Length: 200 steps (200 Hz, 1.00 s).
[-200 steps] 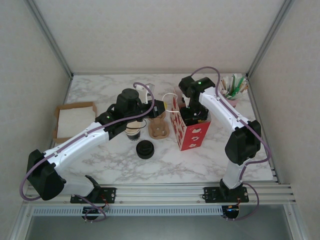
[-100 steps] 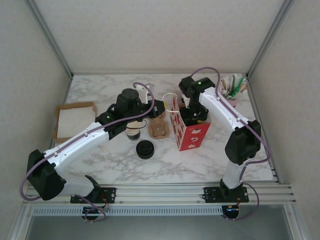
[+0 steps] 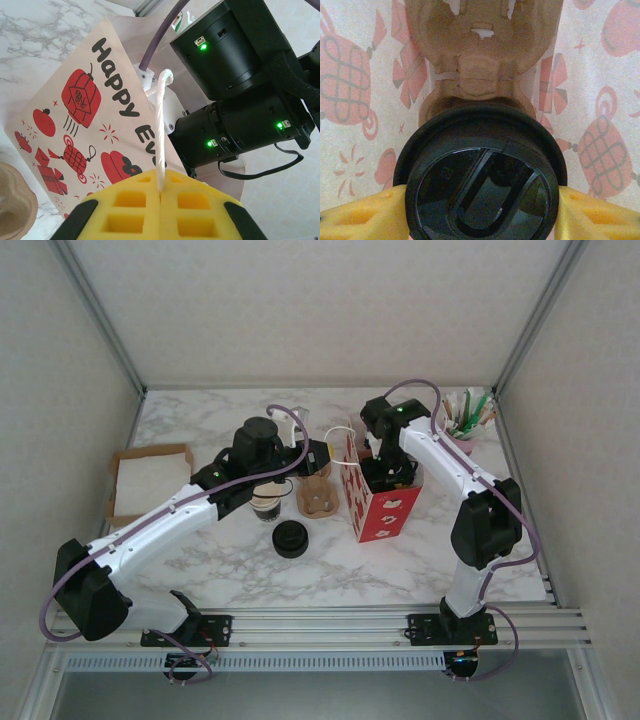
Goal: Pack the takeout coffee
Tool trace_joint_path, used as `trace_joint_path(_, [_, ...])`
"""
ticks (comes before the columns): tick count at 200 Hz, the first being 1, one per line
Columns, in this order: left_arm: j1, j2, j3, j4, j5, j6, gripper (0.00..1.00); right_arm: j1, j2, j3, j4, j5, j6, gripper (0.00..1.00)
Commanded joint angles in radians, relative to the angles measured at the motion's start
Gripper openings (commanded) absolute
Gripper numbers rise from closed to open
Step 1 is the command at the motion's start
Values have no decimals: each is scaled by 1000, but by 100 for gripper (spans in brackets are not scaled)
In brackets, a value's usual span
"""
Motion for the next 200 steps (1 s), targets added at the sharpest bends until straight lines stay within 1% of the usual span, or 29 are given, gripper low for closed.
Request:
trace_joint_path(1, [8, 0, -8, 18, 8, -9, 0, -5, -1, -17, 0, -11, -10, 66])
trace_joint_path(127, [9, -5, -11, 15, 4, -11, 0, -5, -3, -29, 7, -5, -4, 66])
trace_joint_path(200, [10, -3, -10, 14, 3, -9, 0, -10, 15, -88, 53, -3, 3, 66])
